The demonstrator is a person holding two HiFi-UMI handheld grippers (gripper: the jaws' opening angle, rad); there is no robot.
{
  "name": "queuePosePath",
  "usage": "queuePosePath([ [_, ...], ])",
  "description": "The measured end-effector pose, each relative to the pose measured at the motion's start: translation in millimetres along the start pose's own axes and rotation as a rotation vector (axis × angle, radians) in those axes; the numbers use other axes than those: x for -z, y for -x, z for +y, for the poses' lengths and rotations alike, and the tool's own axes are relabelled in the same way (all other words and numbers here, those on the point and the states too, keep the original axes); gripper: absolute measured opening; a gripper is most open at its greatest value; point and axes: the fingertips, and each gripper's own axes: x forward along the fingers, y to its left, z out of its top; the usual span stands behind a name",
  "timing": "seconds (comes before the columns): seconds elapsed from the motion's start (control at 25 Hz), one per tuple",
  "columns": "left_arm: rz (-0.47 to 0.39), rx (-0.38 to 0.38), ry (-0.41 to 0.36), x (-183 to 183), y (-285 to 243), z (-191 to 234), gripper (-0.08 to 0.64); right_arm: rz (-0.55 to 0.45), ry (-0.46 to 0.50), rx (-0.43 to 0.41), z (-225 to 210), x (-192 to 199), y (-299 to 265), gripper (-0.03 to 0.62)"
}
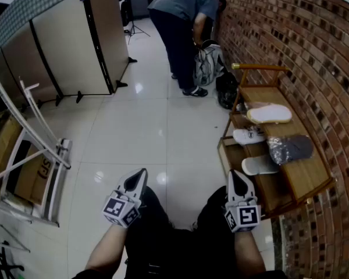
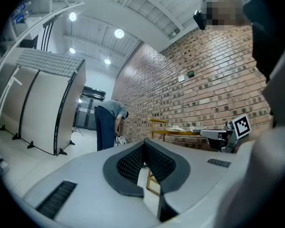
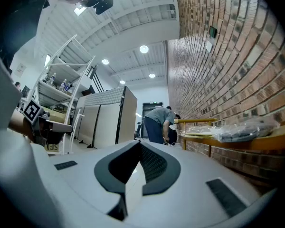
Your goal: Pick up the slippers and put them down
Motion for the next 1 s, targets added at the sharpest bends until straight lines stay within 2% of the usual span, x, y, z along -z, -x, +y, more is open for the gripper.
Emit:
queuePosePath([
  [0.12,-0.028,0.033,-0.012,-2.9,-11.9,-14.3,0.002,0.002,-0.003,0.021,-10.0,1.6,7.0,0.009],
  [0.36,-0.031,0.106,-0.021,-3.8,-38.6,-43.9,0.002,0.01,0.004,0.066,-29.6,2.1,23.6,0.009],
  [0.8,-0.034,0.273,-0.022,-2.9,-93.7,-112.5,0.002,0.021,0.024,0.203,-80.6,2.5,81.3,0.009],
  [0.92,-0.017,0.324,0.008,-5.1,-113.2,-143.1,0.002,0.024,0.026,0.232,-91.0,4.1,98.4,0.009],
  [1.0,-0.014,0.391,0.048,-12.8,-130.0,-170.3,0.002,0.021,0.026,0.247,-95.8,3.5,107.8,0.009],
])
